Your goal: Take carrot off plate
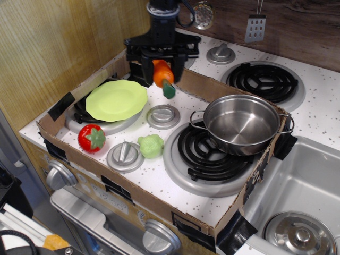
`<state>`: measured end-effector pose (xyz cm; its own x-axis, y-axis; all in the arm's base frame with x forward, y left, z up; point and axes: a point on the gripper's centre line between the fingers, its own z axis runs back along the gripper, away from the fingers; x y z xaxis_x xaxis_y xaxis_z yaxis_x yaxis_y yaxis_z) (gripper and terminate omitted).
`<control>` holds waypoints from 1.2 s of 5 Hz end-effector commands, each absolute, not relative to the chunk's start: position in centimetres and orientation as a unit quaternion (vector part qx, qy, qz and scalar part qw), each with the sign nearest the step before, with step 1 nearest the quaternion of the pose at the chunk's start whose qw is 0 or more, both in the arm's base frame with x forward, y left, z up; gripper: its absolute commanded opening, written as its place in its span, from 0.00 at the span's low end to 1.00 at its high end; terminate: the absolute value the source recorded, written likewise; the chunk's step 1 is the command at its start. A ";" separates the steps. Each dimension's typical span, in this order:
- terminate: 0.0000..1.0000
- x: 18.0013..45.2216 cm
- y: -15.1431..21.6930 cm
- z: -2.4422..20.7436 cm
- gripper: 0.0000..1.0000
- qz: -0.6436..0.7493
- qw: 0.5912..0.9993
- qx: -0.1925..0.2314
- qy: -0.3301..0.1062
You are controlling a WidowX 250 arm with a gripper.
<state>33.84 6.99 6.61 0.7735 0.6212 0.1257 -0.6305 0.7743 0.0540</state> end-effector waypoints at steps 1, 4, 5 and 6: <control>0.00 34.5 5.5 6.0 0.00 0.311 0.946 0.046 -0.075; 0.00 35.6 5.3 4.6 0.00 0.285 0.952 0.041 -0.100; 0.00 35.8 5.8 5.3 1.00 0.262 0.957 0.051 -0.112; 0.00 36.0 6.2 6.3 1.00 0.252 0.959 0.061 -0.115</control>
<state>34.80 5.45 3.81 0.8633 0.4693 0.1857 -0.4900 0.8675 0.0860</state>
